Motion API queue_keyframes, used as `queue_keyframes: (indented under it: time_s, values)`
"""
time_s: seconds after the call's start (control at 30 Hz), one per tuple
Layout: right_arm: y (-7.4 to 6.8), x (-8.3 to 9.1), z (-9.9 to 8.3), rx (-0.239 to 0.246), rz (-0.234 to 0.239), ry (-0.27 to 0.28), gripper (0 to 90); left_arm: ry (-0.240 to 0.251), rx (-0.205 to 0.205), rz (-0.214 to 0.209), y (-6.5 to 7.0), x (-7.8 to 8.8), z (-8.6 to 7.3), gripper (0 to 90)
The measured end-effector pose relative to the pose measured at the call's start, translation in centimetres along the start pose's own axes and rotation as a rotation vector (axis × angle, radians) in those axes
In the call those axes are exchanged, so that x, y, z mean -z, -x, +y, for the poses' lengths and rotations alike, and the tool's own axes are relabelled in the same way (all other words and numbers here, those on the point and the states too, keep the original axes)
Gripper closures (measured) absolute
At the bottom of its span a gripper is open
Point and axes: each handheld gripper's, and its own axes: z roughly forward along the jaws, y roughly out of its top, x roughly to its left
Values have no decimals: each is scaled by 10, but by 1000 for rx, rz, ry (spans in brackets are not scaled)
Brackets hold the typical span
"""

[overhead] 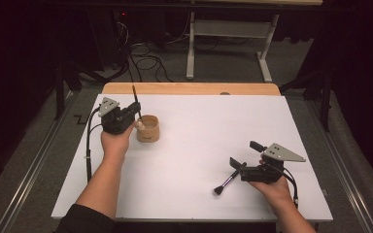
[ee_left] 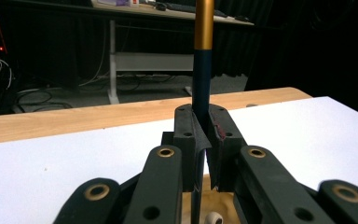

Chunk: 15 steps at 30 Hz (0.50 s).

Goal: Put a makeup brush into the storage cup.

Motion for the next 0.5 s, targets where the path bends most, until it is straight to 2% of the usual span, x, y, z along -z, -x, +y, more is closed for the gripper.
queue_keyframes:
  time_s: [0.27, 0.5]
  values:
    - [0, 0, 0, -4, 5, 7, 9, -18, 20, 13, -7, 0, -11, 833]
    - [0, 0, 0, -3, 5, 7, 10, -29, 31, 4, -9, 1, -18, 833]
